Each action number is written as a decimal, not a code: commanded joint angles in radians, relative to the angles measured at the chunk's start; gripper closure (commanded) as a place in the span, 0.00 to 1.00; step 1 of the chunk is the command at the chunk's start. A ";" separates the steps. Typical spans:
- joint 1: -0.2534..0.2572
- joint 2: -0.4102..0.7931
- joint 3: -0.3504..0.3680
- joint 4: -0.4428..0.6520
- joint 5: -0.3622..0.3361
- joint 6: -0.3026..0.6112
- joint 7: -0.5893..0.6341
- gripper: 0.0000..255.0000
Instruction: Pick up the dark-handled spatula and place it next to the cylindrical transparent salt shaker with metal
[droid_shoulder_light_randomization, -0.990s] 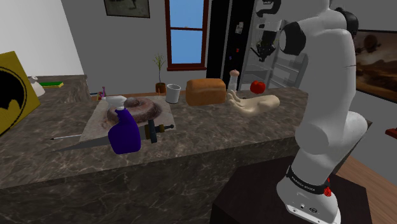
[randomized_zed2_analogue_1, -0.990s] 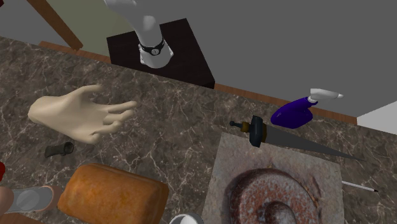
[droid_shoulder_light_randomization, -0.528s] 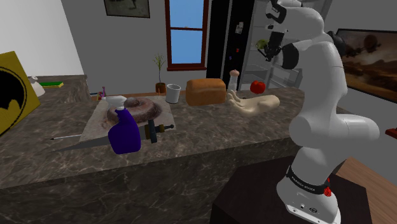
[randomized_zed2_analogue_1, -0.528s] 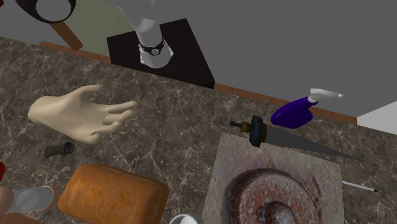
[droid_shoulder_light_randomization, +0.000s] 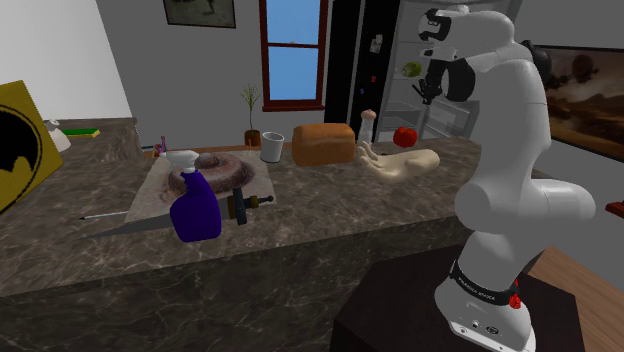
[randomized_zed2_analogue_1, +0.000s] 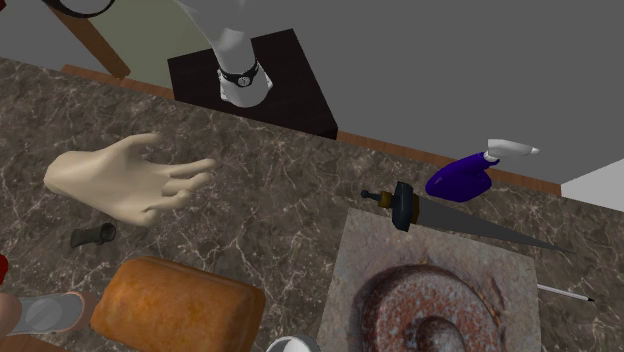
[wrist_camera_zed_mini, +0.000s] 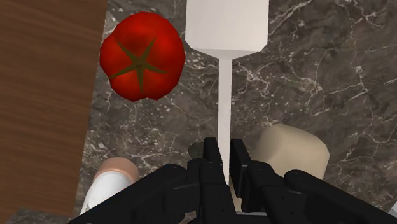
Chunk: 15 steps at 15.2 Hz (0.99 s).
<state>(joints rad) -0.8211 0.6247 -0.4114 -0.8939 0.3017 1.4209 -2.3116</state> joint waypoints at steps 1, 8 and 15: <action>0.017 -0.022 -0.004 -0.070 -0.007 0.047 -0.006 1.00; 0.049 -0.056 -0.008 -0.225 -0.017 0.165 -0.020 1.00; 0.067 -0.067 -0.008 -0.339 -0.018 0.265 -0.032 1.00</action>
<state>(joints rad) -0.7558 0.5581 -0.4191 -1.2166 0.2832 1.6704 -2.3409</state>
